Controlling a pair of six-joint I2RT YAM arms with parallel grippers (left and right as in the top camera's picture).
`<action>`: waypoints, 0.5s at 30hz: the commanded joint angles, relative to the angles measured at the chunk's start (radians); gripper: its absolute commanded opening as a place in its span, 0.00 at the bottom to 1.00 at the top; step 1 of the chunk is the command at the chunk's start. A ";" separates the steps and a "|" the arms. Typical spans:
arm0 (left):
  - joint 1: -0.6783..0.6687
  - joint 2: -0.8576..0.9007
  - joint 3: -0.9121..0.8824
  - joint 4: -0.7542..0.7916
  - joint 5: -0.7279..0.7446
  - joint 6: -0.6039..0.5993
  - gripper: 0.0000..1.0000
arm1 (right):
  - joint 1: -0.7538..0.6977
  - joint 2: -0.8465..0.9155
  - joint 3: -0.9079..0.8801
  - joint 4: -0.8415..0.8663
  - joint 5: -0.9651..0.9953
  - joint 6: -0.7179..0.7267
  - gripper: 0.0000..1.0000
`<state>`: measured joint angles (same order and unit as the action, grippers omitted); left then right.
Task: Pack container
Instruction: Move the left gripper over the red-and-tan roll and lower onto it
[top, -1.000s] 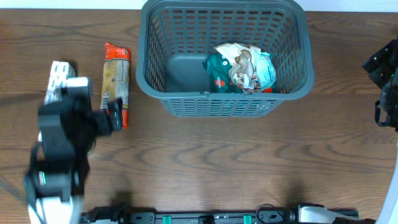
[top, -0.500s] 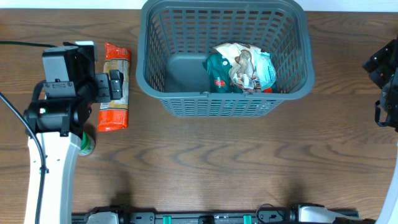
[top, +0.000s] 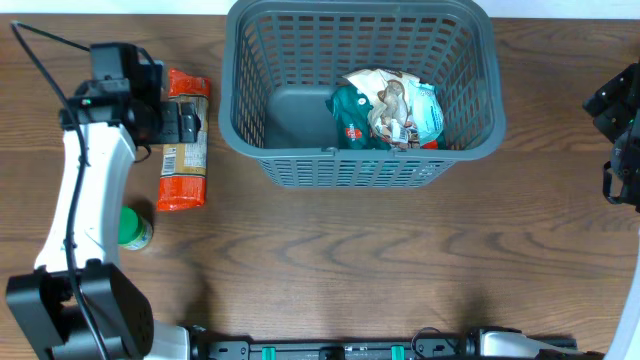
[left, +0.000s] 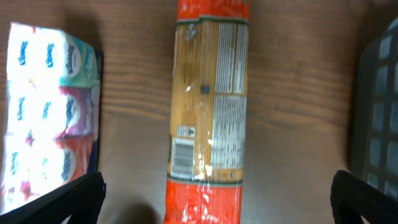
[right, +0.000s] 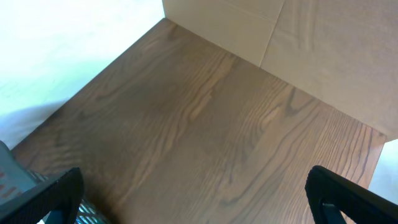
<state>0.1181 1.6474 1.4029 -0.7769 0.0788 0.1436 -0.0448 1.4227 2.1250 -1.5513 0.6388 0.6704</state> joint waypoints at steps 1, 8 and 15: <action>0.052 0.034 0.037 0.011 0.122 0.032 0.99 | -0.008 -0.003 0.000 -0.002 0.007 0.013 0.99; 0.087 0.120 0.037 0.027 0.184 0.037 0.99 | -0.008 -0.003 0.000 -0.002 0.007 0.013 0.99; 0.055 0.183 0.037 0.049 0.183 0.085 0.99 | -0.008 -0.003 0.000 -0.002 0.007 0.013 0.99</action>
<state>0.1860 1.8084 1.4200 -0.7391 0.2413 0.1947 -0.0448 1.4227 2.1250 -1.5517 0.6388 0.6704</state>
